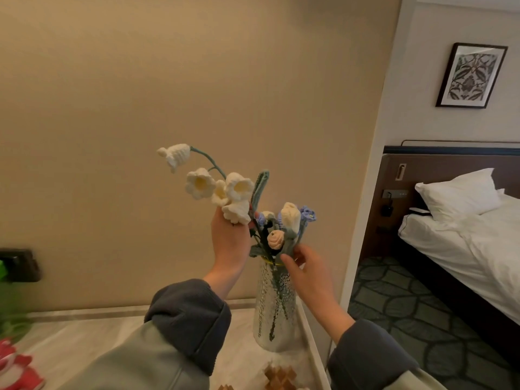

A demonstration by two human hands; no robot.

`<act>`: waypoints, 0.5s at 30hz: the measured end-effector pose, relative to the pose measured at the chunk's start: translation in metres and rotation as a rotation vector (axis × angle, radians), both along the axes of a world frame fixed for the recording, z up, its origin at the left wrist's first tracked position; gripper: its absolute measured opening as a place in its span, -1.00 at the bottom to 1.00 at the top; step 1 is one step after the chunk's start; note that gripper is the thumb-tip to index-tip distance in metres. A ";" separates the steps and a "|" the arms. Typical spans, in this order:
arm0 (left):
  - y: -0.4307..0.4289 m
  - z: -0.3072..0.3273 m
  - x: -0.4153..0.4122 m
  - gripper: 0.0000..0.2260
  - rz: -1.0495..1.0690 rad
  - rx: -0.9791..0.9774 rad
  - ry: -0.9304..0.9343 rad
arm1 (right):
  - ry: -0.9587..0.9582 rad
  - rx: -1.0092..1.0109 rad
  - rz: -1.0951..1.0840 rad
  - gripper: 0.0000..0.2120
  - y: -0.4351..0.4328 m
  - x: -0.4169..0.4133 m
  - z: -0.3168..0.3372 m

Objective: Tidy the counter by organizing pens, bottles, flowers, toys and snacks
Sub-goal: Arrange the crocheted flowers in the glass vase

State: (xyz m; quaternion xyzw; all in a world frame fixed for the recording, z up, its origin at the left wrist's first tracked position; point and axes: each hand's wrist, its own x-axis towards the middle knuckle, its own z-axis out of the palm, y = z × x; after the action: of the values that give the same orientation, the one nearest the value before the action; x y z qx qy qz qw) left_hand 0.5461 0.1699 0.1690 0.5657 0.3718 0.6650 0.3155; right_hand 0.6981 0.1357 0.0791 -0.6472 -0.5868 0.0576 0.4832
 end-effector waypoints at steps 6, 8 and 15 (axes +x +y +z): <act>-0.001 0.004 0.004 -0.86 -0.043 0.016 -0.080 | 0.030 0.000 -0.051 -0.90 0.003 0.004 -0.001; -0.001 0.009 0.007 -0.82 -0.085 0.022 -0.154 | 0.031 0.006 -0.058 -0.90 0.004 0.003 -0.001; -0.002 -0.005 0.015 -0.85 -0.012 0.093 0.066 | 0.060 0.002 -0.064 -0.88 0.003 0.002 0.000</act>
State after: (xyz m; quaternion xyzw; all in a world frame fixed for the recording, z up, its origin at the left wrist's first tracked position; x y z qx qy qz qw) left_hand 0.5615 0.1681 0.1638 0.6033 0.3474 0.6608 0.2804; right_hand 0.7003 0.1386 0.0796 -0.6631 -0.5511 0.0606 0.5029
